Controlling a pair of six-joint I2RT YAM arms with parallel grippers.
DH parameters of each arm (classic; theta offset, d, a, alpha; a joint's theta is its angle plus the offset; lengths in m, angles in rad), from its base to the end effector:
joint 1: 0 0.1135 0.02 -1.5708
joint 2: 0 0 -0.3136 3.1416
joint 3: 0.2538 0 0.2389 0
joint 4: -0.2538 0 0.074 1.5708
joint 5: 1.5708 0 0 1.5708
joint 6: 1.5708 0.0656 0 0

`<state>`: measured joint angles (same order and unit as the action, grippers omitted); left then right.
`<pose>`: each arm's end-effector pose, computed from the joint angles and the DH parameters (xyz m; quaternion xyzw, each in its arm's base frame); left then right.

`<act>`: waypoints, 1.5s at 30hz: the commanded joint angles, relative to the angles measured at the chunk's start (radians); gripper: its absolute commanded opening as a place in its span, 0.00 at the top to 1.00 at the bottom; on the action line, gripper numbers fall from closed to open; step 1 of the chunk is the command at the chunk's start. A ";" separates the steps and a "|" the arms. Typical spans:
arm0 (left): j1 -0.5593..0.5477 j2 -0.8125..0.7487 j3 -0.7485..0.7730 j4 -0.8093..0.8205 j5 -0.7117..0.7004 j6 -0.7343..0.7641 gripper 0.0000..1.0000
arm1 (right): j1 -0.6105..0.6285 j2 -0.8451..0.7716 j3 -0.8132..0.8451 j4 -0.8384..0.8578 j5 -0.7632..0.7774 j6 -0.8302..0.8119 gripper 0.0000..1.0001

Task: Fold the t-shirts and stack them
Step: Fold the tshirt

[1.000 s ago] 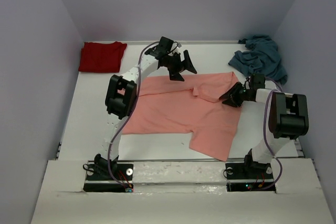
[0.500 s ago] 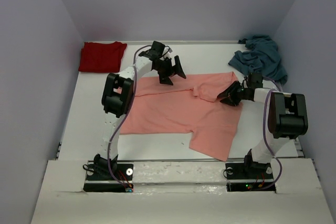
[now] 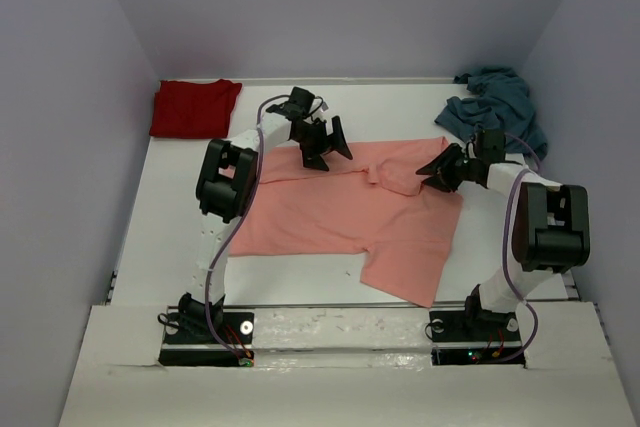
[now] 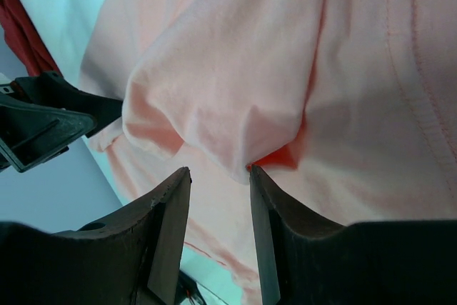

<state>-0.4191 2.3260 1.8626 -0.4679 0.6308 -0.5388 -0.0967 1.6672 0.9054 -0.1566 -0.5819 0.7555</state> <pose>0.4815 -0.2569 0.1903 0.0434 0.9067 -0.3991 0.1295 0.3390 0.0033 0.2071 0.2914 0.8643 0.3564 0.2026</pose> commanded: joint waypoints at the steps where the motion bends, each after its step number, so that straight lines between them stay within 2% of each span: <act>1: -0.004 0.030 0.013 -0.005 0.007 0.020 0.01 | 0.006 -0.003 0.052 -0.003 0.017 -0.015 0.55; 11: -0.001 0.049 0.061 -0.035 0.015 0.028 0.01 | 0.015 0.075 0.087 0.020 0.014 -0.013 0.56; 26: 0.019 0.061 0.096 -0.046 0.021 0.023 0.01 | 0.015 -0.029 0.124 -0.122 0.103 -0.085 0.55; 45: 0.031 0.056 0.086 -0.048 0.023 0.031 0.01 | 0.015 -0.060 0.038 -0.139 0.113 -0.076 0.55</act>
<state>-0.4007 2.3737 1.9350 -0.4980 0.6727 -0.5385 -0.0898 1.6402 0.9508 -0.2970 -0.4782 0.6857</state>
